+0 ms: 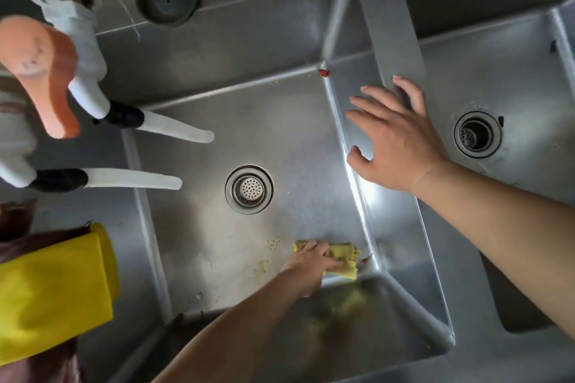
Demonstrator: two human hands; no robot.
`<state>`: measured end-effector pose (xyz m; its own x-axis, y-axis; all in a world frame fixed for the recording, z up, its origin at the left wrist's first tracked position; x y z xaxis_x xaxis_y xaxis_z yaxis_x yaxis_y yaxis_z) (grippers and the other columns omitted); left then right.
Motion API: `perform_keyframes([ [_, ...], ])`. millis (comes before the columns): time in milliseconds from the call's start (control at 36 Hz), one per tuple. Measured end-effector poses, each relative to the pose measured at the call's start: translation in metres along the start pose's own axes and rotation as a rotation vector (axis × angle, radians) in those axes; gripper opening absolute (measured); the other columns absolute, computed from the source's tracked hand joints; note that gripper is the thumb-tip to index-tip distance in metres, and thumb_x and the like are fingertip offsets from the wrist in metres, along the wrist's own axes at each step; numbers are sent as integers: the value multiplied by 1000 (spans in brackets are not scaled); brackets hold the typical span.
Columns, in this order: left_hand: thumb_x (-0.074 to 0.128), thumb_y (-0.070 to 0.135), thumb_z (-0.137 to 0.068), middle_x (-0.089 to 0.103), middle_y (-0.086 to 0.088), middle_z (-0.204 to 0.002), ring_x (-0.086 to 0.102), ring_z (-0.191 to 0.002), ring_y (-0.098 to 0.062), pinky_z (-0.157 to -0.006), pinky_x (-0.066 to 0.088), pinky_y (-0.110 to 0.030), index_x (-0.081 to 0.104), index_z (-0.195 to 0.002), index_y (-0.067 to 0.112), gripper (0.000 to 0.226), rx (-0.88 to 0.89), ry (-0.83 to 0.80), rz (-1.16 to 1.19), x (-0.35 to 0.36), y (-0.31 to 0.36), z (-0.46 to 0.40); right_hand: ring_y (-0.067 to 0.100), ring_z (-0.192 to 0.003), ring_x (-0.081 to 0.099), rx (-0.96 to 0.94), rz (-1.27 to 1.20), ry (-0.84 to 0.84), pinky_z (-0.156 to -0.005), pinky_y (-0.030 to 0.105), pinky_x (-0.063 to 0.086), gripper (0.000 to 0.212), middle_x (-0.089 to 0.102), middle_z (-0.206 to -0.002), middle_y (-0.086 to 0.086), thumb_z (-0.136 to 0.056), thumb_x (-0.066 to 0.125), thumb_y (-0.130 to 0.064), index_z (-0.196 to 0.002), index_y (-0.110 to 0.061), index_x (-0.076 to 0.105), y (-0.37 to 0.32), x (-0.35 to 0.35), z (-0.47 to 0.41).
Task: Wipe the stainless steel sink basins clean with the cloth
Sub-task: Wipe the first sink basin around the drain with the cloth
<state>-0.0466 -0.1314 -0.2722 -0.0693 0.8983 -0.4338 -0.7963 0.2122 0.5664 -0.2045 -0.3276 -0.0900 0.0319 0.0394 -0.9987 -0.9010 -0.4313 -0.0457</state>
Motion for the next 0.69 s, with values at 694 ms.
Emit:
perform_keyframes([
  [694,48,12,-94,45,-10,-139,47,-123,-33,-104,40,-36,44,-145,41,59,-189,282,240,-50,7,-38,24,-141,34,-72,167,-151,-120,62,-1,55,56,-137,8,-81,51,-42,-123,-7,62,-7,3,5],
])
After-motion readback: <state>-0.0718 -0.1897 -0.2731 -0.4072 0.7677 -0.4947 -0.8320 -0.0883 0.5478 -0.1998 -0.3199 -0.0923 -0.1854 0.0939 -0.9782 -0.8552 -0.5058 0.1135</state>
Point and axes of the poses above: each hand's wrist, its own z-axis away from the middle knuckle, its own x-axis out of the palm, y = z × x, the point moved 2 cm from there along -z, towards the middle knuckle
